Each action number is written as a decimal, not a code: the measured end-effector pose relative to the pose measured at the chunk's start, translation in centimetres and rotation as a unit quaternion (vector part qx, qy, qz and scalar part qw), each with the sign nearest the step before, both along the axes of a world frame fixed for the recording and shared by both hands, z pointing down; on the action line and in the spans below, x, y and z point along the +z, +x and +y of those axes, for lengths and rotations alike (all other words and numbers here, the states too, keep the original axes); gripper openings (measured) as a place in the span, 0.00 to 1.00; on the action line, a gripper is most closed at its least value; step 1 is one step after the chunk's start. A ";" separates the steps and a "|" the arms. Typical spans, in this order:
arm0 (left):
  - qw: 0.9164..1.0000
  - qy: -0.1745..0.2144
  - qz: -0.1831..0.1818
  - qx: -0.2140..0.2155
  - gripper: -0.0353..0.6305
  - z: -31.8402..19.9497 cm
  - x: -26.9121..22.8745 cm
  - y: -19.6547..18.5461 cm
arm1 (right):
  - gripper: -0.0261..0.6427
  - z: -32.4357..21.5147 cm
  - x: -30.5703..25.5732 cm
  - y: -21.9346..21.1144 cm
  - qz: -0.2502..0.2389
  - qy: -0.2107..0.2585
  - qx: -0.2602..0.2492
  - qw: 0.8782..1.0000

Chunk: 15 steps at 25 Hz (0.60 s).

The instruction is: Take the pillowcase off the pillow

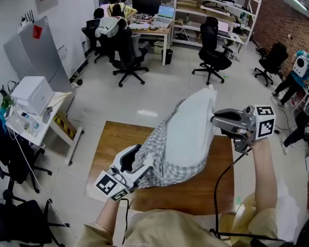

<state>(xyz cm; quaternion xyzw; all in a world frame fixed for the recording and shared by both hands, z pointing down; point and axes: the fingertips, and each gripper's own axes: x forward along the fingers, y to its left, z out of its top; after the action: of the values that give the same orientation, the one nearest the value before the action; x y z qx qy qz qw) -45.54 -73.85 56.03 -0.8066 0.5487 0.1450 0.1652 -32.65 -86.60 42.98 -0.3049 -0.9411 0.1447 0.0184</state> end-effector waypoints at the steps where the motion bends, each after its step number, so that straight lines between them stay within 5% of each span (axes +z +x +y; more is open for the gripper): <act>1: 1.000 0.005 0.003 -0.001 0.46 0.3 -0.8 -1.0 | 0.06 -0.2 0.1 0.2 0.000 -0.003 0.006 1.000; 7: 0.990 -0.102 -0.029 0.087 0.72 -0.2 1.8 -5.8 | 0.06 -0.7 0.9 0.3 0.004 -0.013 0.045 0.999; 12: 0.949 -0.183 -0.094 0.237 0.77 2.0 5.4 -5.3 | 0.06 0.8 2.7 1.2 0.003 0.010 0.068 0.998; 15: 0.954 -0.182 -0.082 0.225 0.84 2.5 4.8 -6.8 | 0.06 0.1 3.9 2.9 0.001 -0.005 0.082 0.997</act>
<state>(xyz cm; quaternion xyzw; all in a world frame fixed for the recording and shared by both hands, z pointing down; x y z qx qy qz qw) -52.37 -71.37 60.81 -0.9346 0.3547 0.0096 0.0233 -29.74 -86.52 46.87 -0.2266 -0.9622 0.1508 0.0057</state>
